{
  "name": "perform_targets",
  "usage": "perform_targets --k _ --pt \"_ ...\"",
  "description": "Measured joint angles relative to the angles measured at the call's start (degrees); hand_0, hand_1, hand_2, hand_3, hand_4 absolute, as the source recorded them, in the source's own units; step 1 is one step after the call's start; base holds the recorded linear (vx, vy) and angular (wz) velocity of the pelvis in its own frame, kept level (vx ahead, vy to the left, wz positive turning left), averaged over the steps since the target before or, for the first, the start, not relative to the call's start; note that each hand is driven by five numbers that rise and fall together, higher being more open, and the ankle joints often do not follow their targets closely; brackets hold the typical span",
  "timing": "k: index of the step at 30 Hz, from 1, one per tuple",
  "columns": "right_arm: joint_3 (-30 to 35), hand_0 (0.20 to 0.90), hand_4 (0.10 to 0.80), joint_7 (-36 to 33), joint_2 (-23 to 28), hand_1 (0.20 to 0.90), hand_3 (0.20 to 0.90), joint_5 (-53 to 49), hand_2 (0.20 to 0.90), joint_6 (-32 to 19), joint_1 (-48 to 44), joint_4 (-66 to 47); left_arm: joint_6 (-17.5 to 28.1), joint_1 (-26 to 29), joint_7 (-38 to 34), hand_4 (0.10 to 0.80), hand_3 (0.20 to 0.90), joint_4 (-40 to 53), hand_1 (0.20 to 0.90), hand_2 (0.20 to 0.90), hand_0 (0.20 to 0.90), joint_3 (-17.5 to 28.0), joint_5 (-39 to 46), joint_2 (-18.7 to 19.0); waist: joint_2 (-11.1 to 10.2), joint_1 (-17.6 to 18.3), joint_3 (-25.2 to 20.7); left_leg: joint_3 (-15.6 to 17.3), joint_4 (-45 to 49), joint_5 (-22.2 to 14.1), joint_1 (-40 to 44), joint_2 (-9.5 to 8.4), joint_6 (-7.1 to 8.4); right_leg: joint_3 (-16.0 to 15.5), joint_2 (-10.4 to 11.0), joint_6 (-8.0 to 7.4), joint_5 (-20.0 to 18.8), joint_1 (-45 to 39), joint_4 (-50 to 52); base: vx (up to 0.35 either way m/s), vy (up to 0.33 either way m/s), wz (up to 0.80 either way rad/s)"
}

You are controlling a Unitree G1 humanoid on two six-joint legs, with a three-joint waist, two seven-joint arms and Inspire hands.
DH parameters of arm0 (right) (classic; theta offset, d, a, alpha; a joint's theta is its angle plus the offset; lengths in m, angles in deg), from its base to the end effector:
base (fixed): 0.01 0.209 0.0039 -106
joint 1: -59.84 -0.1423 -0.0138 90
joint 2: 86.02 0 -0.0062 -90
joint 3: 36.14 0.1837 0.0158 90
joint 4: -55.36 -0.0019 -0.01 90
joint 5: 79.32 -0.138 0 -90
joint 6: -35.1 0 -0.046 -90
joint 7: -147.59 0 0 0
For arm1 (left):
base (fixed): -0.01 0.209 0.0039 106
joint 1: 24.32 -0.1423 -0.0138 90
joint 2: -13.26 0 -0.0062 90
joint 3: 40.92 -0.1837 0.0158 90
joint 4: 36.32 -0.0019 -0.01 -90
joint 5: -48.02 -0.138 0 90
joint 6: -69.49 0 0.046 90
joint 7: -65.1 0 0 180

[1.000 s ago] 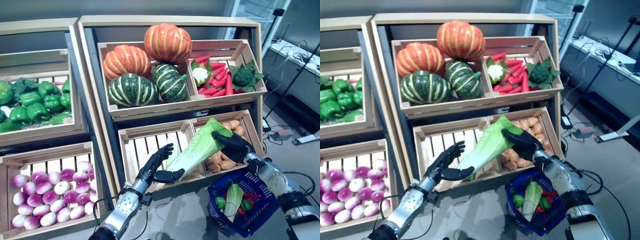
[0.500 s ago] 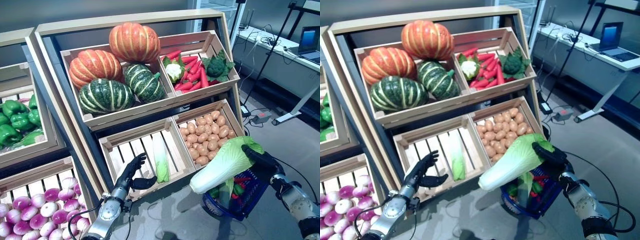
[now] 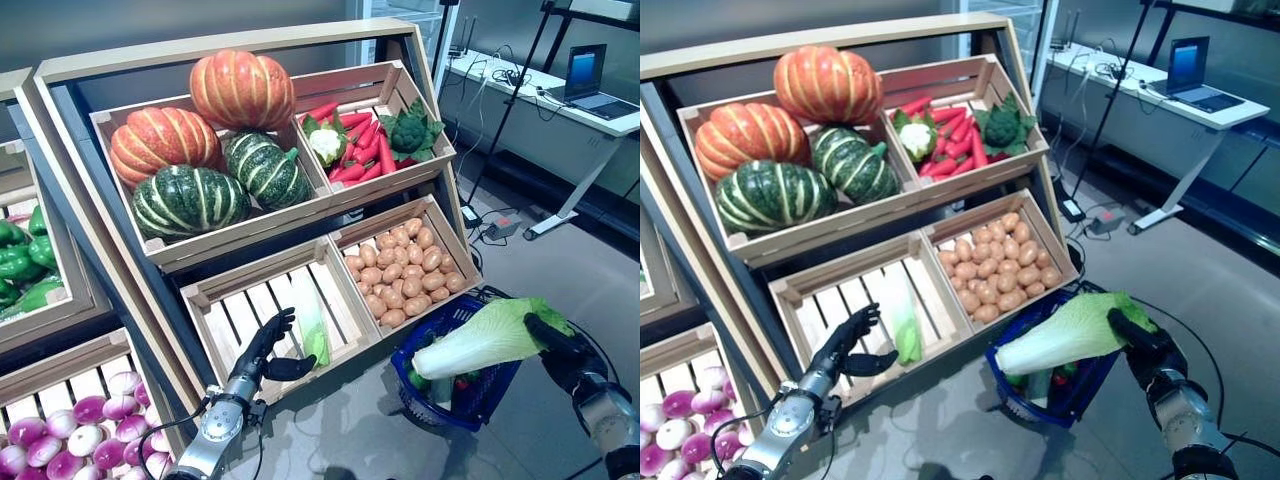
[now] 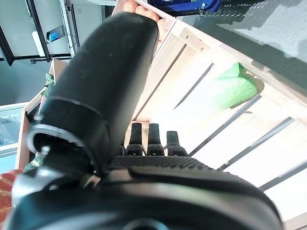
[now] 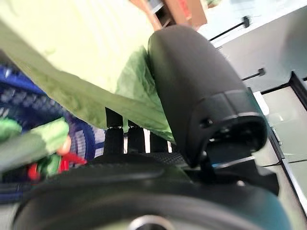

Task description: Put vegetables into the basket

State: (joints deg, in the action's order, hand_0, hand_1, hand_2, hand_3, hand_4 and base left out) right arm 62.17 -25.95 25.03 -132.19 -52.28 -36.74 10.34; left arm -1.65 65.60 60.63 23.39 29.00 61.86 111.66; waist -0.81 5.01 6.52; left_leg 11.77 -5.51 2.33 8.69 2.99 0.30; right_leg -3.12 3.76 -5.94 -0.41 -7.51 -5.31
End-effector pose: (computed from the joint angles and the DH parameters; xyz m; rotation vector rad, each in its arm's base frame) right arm 0.1744 -0.3506 0.0110 0.3790 0.3793 -0.4849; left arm 0.1696 0.2084 -0.0326 0.2497 0.2731 -0.1152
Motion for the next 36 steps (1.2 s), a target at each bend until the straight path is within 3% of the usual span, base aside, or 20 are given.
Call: perform_targets --k 7,11,15,17,22,28,30,32,33,34,36 --pt "-0.4 0.300 0.400 -12.7 0.5 0.300 0.300 12.5 0.300 -4.1 -4.3 3.6 -1.1 0.2 -0.1 0.800 0.900 2.2 0.900 0.900 0.900 -2.2 3.7 1.3 0.6 -1.4 2.1 1.0 0.4 0.1 -1.7 0.07 0.03 -0.2 0.2 -0.08 -0.5 2.6 0.7 -0.050 -0.108 -0.08" --pt "-0.5 0.300 0.400 -16.7 3.2 0.300 0.300 15.9 0.300 -4.4 -8.4 4.3 -1.1 2.5 -1.0 0.800 0.900 3.8 0.900 0.900 0.900 -2.4 6.2 1.7 1.8 -1.5 6.4 0.9 2.3 0.4 -5.7 -0.04 -0.25 -0.7 0.5 0.03 -0.8 7.0 2.8 -0.193 -0.057 -0.04" --pt "-0.8 0.300 0.400 -19.5 7.9 0.300 0.300 16.6 0.300 -4.7 -17.1 5.8 -0.7 9.9 -4.3 0.800 0.900 5.8 0.900 0.900 0.900 -2.7 7.7 2.6 3.9 -1.7 14.5 0.0 8.2 0.0 -13.2 -0.07 -0.79 -4.3 1.9 0.52 -0.5 14.7 9.5 -0.138 -0.028 -0.01" --pt "-1.1 0.300 0.400 -21.0 8.1 0.300 0.300 16.9 0.300 -4.9 -23.1 8.9 0.4 12.6 -7.0 0.800 0.900 7.2 0.900 0.900 0.900 -2.7 8.3 2.9 4.5 -3.0 18.5 -0.3 12.1 -2.0 -15.5 0.32 -0.42 -7.0 3.0 1.81 1.4 18.6 15.0 0.020 0.016 -0.31" --pt "-7.4 0.300 0.400 -21.2 8.5 0.300 0.300 18.9 0.300 -4.9 -31.8 12.4 2.4 12.7 -13.4 0.800 0.900 10.6 0.900 0.900 0.900 -3.3 8.3 3.5 5.8 -5.3 21.3 3.3 18.9 -5.1 -19.7 1.05 -0.41 -9.5 5.5 2.56 3.5 25.4 22.9 -0.056 0.012 -0.45" --pt "-9.9 0.300 0.400 -21.2 8.9 0.300 0.300 19.0 0.300 -4.9 -35.6 13.9 3.4 13.3 -16.3 0.800 0.900 11.3 0.900 0.900 0.900 -3.6 9.2 3.4 6.7 -5.8 22.8 4.1 29.1 -10.2 -23.9 3.00 0.05 -9.6 6.3 4.02 7.3 30.4 32.1 0.065 0.001 -0.20" --pt "-10.2 0.300 0.400 -21.2 9.0 0.300 0.300 19.1 0.300 -4.9 -35.6 14.0 3.4 12.8 -16.3 0.800 0.900 11.3 0.900 0.900 0.900 -3.6 9.9 3.4 6.8 -6.1 22.9 2.3 31.9 -11.0 -24.1 3.12 0.85 -8.5 6.0 4.62 8.6 30.6 33.9 0.016 0.058 -0.20" --pt "-11.6 0.300 0.400 -21.1 10.2 0.300 0.300 19.3 0.300 -4.9 -35.6 13.9 3.7 11.8 -16.3 0.800 0.900 11.4 0.900 0.900 0.900 -4.4 11.2 2.8 7.8 -6.5 23.3 -5.8 45.1 -9.0 -29.4 2.34 3.76 -7.4 5.9 5.06 9.2 29.3 34.7 0.034 0.194 -0.27" --pt "-11.7 0.300 0.400 -21.3 10.2 0.300 0.300 19.9 0.300 -5.0 -35.6 13.9 4.7 10.7 -16.4 0.800 0.900 11.2 0.900 0.900 0.900 -4.4 11.3 2.1 7.6 -6.5 23.6 -8.8 47.1 -9.3 -31.4 1.07 4.22 -6.3 5.8 5.03 9.0 28.8 34.2 -0.062 0.176 -0.26" --pt "-11.9 0.300 0.400 -21.4 10.2 0.300 0.300 20.3 0.300 -5.1 -35.6 13.7 5.3 10.2 -16.4 0.800 0.900 11.2 0.900 0.900 0.900 -4.4 11.3 1.7 7.4 -6.7 23.7 -9.5 44.3 -9.2 -31.2 -0.22 4.42 -5.7 6.2 5.01 8.8 28.8 34.1 -0.065 0.191 -0.34" --pt "-14.3 0.300 0.400 -22.1 10.8 0.300 0.300 21.0 0.300 -5.5 -37.7 13.7 8.1 9.8 -17.1 0.800 0.900 11.4 0.900 0.900 0.900 -4.9 11.3 0.2 8.6 -7.1 23.6 -11.5 28.5 -8.2 -31.4 -2.06 4.55 -4.9 5.5 4.70 7.1 30.0 30.8 -0.019 0.168 -0.57"
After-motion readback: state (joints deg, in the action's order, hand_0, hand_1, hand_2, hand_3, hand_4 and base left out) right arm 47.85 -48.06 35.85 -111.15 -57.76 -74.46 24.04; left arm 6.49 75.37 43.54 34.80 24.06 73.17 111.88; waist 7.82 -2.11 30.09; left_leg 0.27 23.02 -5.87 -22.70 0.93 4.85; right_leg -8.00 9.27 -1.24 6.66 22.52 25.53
